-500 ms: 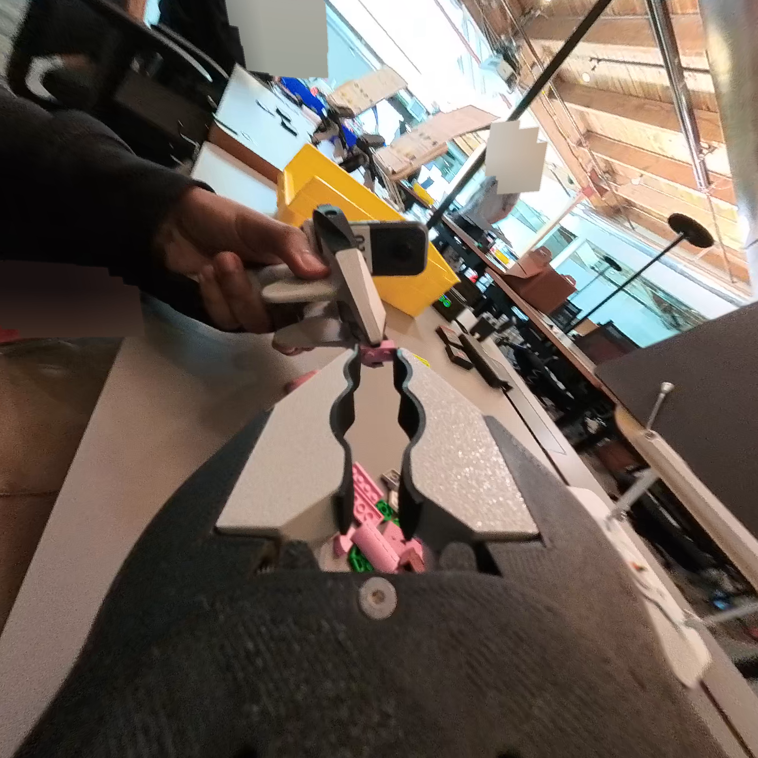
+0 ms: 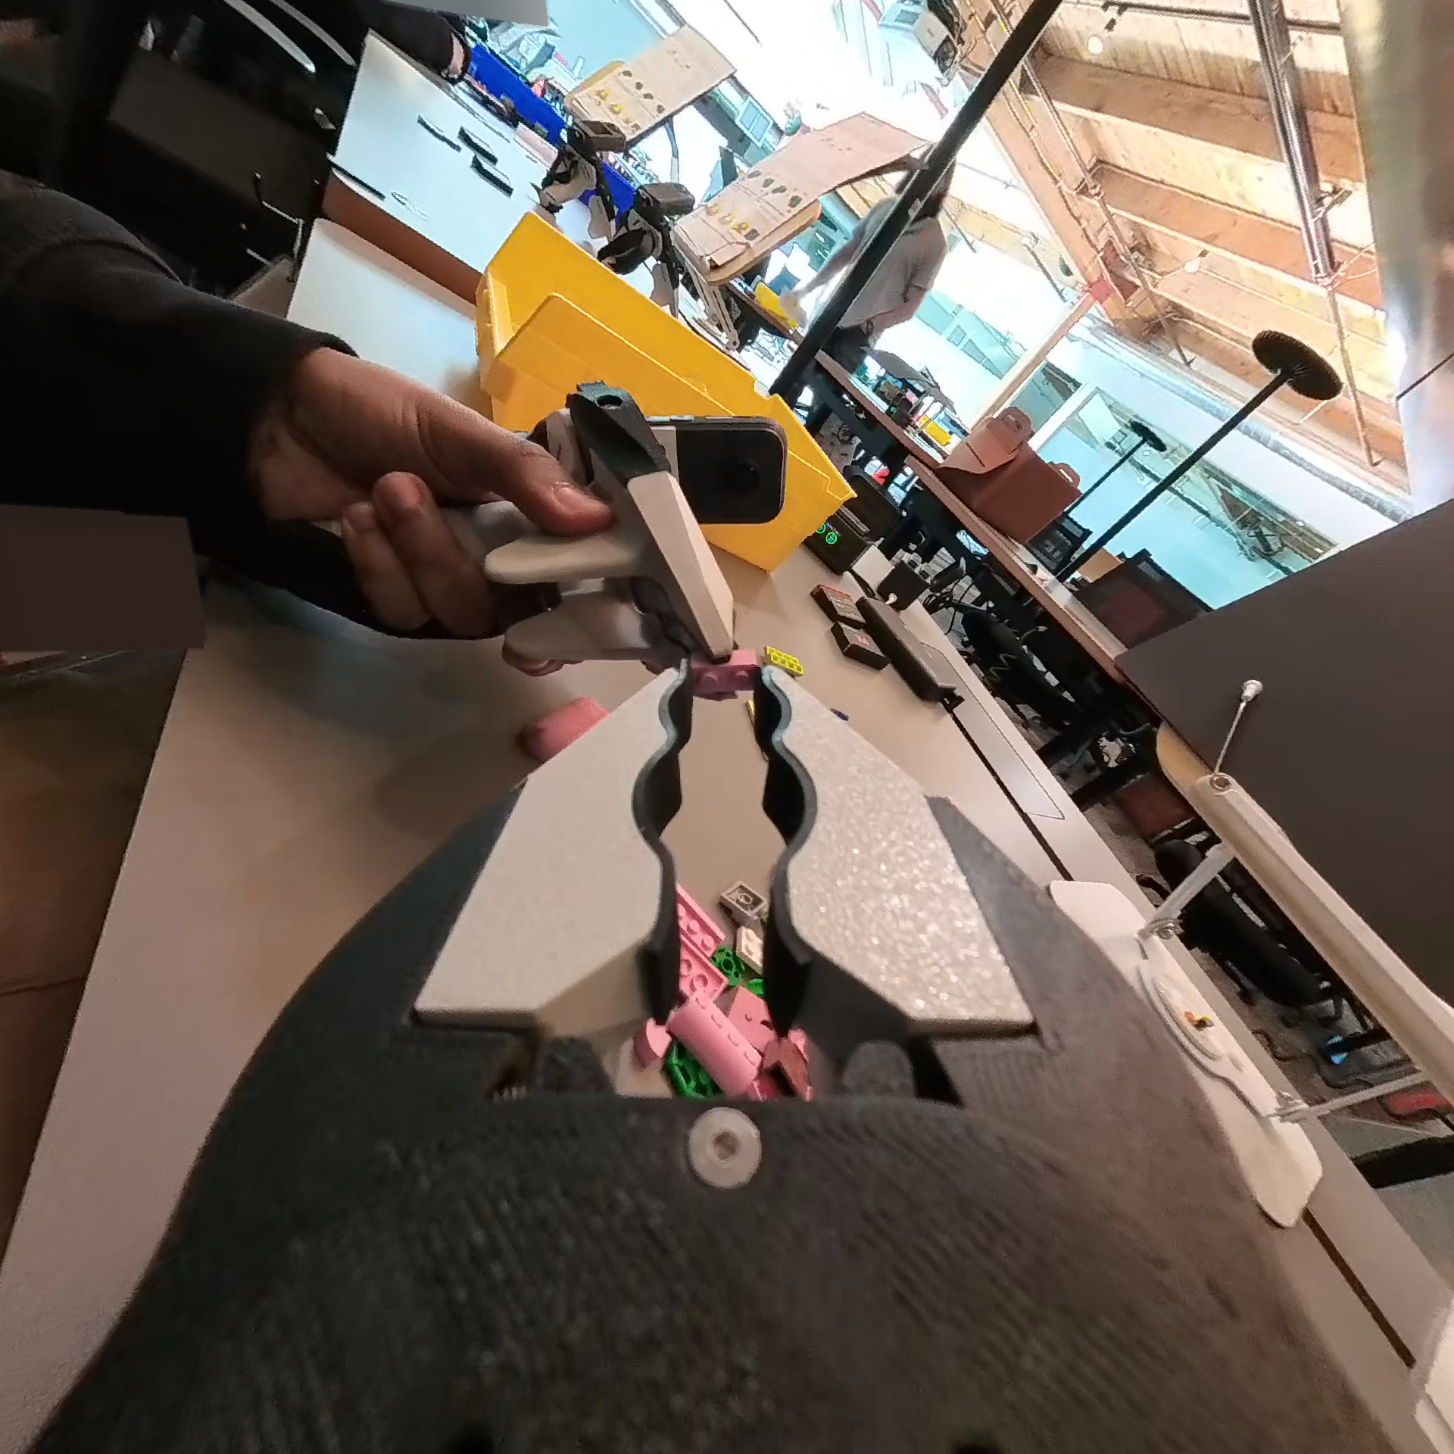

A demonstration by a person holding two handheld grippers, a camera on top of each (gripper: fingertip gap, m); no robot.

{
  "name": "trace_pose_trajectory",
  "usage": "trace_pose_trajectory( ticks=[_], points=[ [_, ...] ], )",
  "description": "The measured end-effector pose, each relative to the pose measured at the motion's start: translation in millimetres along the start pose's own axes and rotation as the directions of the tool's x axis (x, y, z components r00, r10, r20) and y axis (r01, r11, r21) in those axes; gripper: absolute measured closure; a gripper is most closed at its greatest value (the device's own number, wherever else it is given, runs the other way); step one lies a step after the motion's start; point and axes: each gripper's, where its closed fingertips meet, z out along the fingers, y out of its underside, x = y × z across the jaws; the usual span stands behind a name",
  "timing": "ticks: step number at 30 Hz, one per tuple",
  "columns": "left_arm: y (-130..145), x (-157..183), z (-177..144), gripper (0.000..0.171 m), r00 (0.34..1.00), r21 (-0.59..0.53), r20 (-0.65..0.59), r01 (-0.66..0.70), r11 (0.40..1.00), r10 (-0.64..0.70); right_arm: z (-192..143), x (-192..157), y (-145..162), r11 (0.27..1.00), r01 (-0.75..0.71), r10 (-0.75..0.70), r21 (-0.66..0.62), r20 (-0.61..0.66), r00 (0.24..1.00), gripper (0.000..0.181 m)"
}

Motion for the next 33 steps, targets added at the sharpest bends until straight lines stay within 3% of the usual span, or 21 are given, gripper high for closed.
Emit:
trace_pose_trajectory(
  ticks=[9,11,12,13,16,20,22,25,31,33],
  points=[
    [-5.5,-1.2,-4.8,0.164,1.000,0.034,0.012,0.005,0.999,-0.006,1.0,1.7,3.3,1.000,0.001,-0.001,-0.024,-0.016,1.000,0.169],
    [-42.6,-2.2,-50.3,0.166,0.999,0.210,0.038,-0.009,0.978,0.001,-15.5,21.9,1.5,0.999,-0.030,0.032,0.024,-0.095,0.995,0.170],
    [-49.4,-10.2,-70.8,0.166,0.985,0.206,0.161,-0.098,0.974,0.065,-24.8,32.6,3.9,0.994,-0.092,0.097,0.051,-0.100,0.990,0.169],
    [-55.4,-4.8,-78.7,0.166,0.973,0.210,0.201,-0.152,0.966,0.110,-30.1,40.8,8.4,0.984,-0.164,0.170,0.068,-0.091,0.981,0.169],
    [-45.6,2.6,-58.6,0.166,0.918,0.064,0.308,-0.282,0.957,0.249,-33.3,55.7,9.1,0.958,-0.258,0.271,0.124,-0.095,0.958,0.169],
    [-35.2,-31.9,-56.0,0.165,0.748,-0.143,0.528,-0.389,0.910,0.402,-17.9,56.6,52.6,0.935,-0.352,0.345,-0.046,-0.118,0.931,0.169],
    [-29.6,-43.9,-45.0,0.166,0.716,-0.212,0.550,-0.380,0.901,0.431,-7.5,48.7,80.0,0.884,-0.435,0.423,-0.172,-0.101,0.900,0.169],
    [-25.6,-64.7,-20.0,0.166,0.708,-0.312,0.536,-0.340,0.887,0.460,-2.6,45.4,116.2,0.825,-0.434,0.402,-0.362,-0.163,0.901,0.169],
    [-38.3,-111.2,6.0,0.165,0.630,-0.438,0.588,-0.281,0.854,0.508,-8.7,56.6,138.1,0.781,-0.443,0.362,-0.440,-0.259,0.896,0.169],
    [-43.4,-121.4,8.1,0.156,0.582,-0.473,0.611,-0.274,0.837,0.536,-12.9,64.8,145.9,0.769,-0.445,0.328,-0.459,-0.313,0.891,0.169]
  ],
)
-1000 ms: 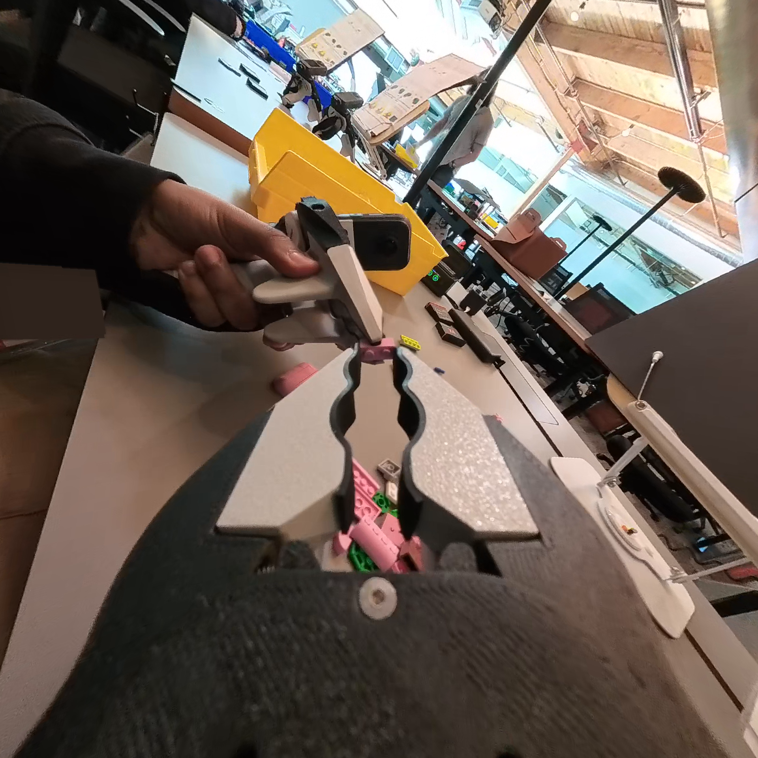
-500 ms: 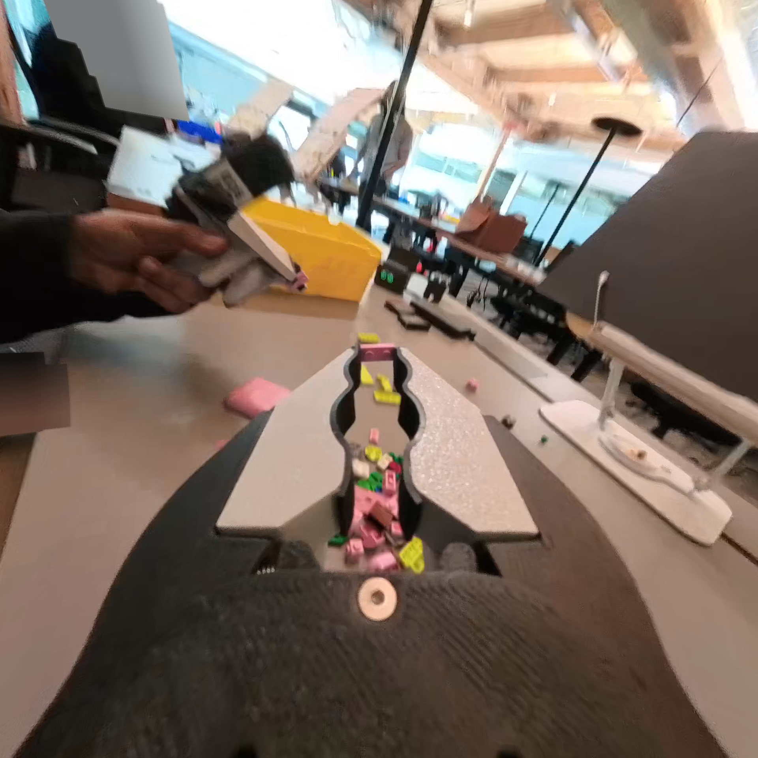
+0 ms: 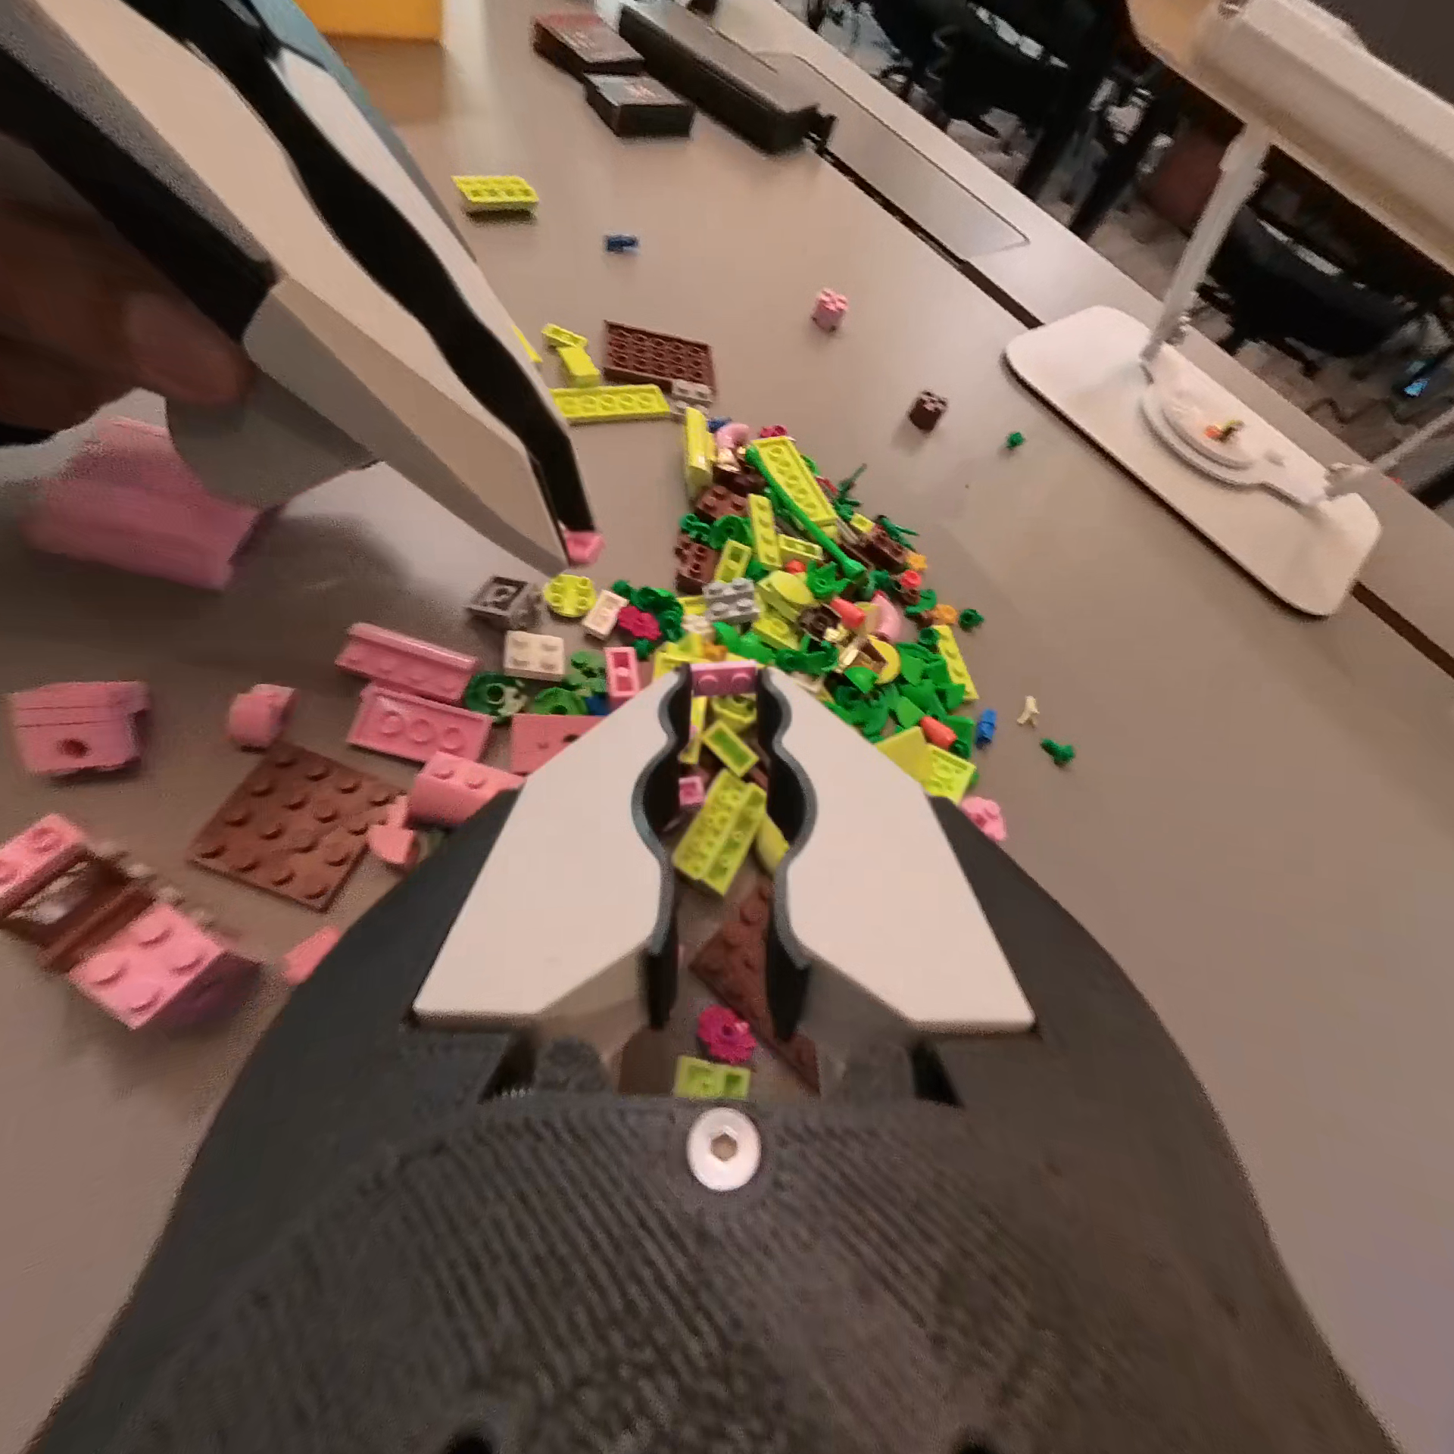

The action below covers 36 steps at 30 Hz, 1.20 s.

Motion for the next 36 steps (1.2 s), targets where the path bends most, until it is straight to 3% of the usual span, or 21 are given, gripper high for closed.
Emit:
trace_pose_trajectory(
  ticks=[2,7,11,14,16,19,23,26,32,34,36],
  points=[
    [-4.4,-4.7,-0.2,0.126,0.999,0.016,0.047,-0.006,1.000,0.005,-1.1,9.4,0.8,1.000,-0.002,0.002,0.001,-0.056,0.998,0.160],
    [-19.0,1.0,-37.8,0.120,0.998,0.203,0.053,-0.042,0.978,0.032,-15.9,22.7,-14.2,0.987,-0.080,0.092,0.141,-0.080,0.993,0.145],
    [-0.3,24.5,-70.8,0.122,0.991,0.243,-0.077,-0.085,0.966,0.107,-37.7,-18.3,-47.7,0.922,-0.200,0.117,0.332,0.254,0.960,0.142],
    [30.9,44.6,-81.2,0.131,0.972,0.151,-0.180,-0.125,0.981,0.152,-51.2,-51.1,-59.4,0.890,-0.290,0.092,0.351,0.485,0.870,0.143],
    [54.9,59.4,-79.2,0.129,0.946,0.042,-0.229,-0.225,0.973,0.229,-49.4,-52.4,-58.3,0.894,-0.312,0.114,0.321,0.511,0.852,0.140],
    [82.0,47.2,-63.9,0.123,0.917,-0.133,-0.129,-0.394,0.909,0.378,-50.9,-46.5,-59.9,0.874,-0.369,0.159,0.317,0.531,0.832,0.142],
    [98.3,47.0,-49.3,0.124,0.910,-0.220,-0.154,-0.410,0.885,0.384,-53.5,-39.4,-61.7,0.841,-0.442,0.216,0.312,0.555,0.803,0.142],
    [101.8,37.8,-42.0,0.138,0.890,-0.245,-0.103,-0.456,0.856,0.445,-52.7,-36.4,-61.7,0.831,-0.464,0.242,0.306,0.553,0.797,0.143],
    [99.0,43.7,-41.8,0.155,0.890,-0.204,-0.127,-0.455,0.867,0.437,-50.2,-39.8,-60.7,0.849,-0.432,0.226,0.303,0.531,0.817,0.143],
    [84.1,45.5,-46.3,0.155,0.926,-0.126,-0.130,-0.371,0.920,0.355,-50.9,-45.3,-60.6,0.861,-0.409,0.199,0.302,0.540,0.818,0.143],
    [56.5,52.6,-55.5,0.156,0.957,0.042,-0.182,-0.220,0.975,0.224,-53.7,-56.1,-61.6,0.877,-0.369,0.145,0.308,0.563,0.813,0.142]
  ],
)
